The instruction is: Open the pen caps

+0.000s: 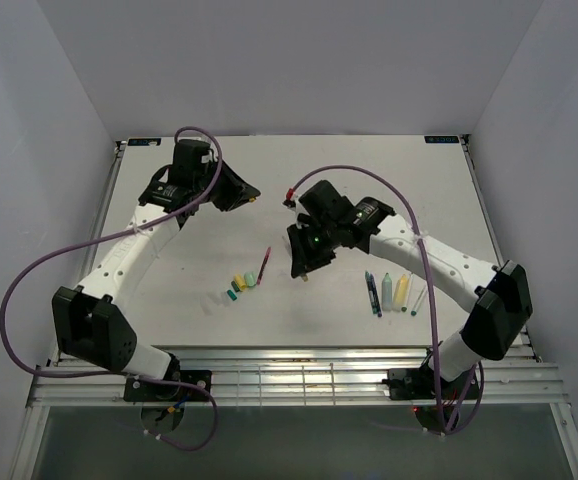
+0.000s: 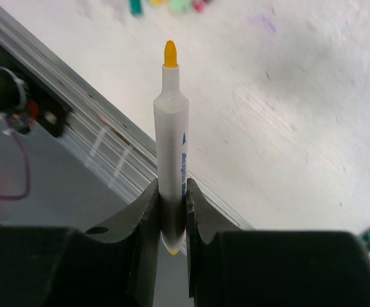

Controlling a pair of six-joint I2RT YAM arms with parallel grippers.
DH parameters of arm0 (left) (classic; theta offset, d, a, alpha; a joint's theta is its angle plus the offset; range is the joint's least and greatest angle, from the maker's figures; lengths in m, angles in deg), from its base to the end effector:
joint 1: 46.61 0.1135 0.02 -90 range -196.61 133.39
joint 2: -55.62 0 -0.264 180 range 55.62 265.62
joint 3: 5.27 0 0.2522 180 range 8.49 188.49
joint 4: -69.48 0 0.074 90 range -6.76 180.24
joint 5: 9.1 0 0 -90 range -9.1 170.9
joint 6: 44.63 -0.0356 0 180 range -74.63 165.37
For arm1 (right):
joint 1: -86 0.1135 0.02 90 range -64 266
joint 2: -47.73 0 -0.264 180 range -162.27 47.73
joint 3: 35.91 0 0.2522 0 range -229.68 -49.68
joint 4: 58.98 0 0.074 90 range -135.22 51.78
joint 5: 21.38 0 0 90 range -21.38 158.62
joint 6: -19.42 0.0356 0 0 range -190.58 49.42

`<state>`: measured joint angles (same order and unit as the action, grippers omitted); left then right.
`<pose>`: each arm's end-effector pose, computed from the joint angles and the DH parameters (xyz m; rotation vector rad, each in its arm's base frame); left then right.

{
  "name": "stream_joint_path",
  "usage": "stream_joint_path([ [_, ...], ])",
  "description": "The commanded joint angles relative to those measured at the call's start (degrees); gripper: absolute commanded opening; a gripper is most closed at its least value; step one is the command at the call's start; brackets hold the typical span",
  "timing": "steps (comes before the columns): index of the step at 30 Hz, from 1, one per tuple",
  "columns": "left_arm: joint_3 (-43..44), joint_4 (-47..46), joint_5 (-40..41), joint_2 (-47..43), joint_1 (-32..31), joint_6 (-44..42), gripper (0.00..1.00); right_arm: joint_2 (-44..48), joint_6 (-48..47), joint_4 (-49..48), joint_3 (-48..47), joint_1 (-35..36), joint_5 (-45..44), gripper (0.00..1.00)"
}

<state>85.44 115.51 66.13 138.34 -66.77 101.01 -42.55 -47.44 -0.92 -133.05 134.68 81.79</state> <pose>0.2989 -0.1194 0.3436 -0.5870 2.3323 -0.9640 0.2182 0.2605 0.3229 -0.6814 2.5258 0.7843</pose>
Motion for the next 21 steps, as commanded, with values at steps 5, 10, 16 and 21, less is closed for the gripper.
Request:
stream_joint_path([
  [5, 4.0, 6.04, 3.07, 1.48, 5.31, -9.22, 0.0, 7.84, -2.04, 3.79, 12.88, -0.43, -3.95, 0.08],
  [10, -1.17, 14.9, 9.04, -3.07, 5.92, -15.02, 0.0, 7.75, -1.6, 1.76, 16.13, -6.67, -0.07, 0.08],
  [16, -10.58, 24.31, 13.88, -9.32, 6.8, -18.02, 0.0, 5.2, -1.95, 0.71, 18.59, -10.63, -0.16, 0.08],
  [21, -16.38, 28.54, 18.01, -12.14, 6.89, -18.37, 0.0, 3.36, -2.3, -0.87, 20.44, -12.38, -1.22, 0.08],
])
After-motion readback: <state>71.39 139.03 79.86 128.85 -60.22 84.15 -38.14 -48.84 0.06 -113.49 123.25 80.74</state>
